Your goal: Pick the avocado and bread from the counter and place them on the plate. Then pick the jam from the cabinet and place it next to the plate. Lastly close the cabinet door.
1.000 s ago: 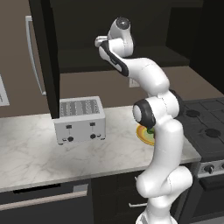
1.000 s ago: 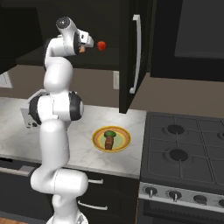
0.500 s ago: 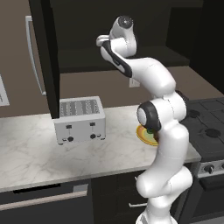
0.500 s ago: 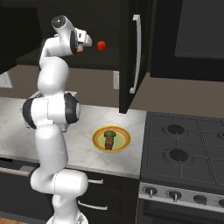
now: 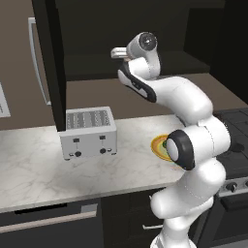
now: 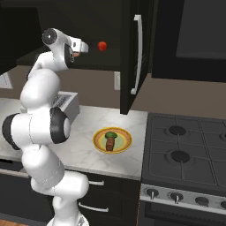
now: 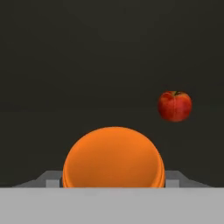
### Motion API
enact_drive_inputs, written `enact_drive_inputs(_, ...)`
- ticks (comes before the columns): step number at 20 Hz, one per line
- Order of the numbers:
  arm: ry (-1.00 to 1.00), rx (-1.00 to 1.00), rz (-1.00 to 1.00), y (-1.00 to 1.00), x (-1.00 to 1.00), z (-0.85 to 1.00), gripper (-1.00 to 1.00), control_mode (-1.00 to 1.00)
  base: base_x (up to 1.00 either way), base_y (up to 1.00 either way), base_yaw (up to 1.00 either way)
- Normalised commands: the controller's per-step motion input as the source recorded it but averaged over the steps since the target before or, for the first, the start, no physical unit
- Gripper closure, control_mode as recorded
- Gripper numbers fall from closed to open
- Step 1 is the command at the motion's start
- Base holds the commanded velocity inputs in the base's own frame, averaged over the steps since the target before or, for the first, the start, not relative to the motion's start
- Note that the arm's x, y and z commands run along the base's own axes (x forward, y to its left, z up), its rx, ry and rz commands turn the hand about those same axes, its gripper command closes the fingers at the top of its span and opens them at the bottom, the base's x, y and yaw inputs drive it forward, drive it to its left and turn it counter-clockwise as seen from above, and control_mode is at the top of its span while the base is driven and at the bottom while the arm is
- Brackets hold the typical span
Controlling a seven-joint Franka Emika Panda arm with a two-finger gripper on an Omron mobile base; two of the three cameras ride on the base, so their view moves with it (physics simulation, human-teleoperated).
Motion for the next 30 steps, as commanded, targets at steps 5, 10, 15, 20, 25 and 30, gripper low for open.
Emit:
enact_drive_inputs(5,-0.04,0.00,0.00,-0.07,-0.89,0.46,1.00,-1.00,0.00,0.00,0.00)
enact_drive_inputs(10,0.08,0.00,0.00,-0.04,-0.84,0.76,1.00,-1.00,0.00,0.00,0.00)
enact_drive_inputs(15,0.23,0.00,0.01,-0.01,-0.83,0.35,1.00,-1.00,0.00,0.00,0.00)
enact_drive_inputs(20,0.23,-0.06,0.02,0.00,-0.67,-0.14,1.00,-1.00,0.00,0.00,0.00)
enact_drive_inputs(25,0.08,-0.06,0.02,0.00,-0.68,-0.52,1.00,-1.00,0.00,0.00,0.00)
enact_drive_inputs(30,0.00,-0.05,0.02,-0.05,-0.57,-0.78,1.00,-1.00,0.00,0.00,0.00)
